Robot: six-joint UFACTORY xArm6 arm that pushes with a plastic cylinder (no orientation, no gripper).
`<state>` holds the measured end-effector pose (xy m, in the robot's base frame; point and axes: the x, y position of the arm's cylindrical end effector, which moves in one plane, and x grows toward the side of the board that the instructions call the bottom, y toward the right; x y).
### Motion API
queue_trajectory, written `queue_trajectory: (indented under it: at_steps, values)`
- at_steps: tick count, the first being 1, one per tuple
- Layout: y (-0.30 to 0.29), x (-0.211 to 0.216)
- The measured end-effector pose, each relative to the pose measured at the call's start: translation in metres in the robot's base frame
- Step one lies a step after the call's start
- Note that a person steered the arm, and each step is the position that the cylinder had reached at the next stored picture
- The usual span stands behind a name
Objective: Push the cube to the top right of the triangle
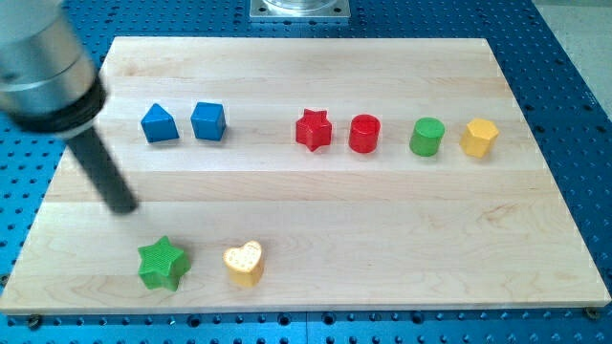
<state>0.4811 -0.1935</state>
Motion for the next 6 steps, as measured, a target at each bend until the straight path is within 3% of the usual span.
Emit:
queue_trajectory:
  at_steps: [2,6]
  values:
    - [0.108,-0.094]
    - [0.039,-0.17]
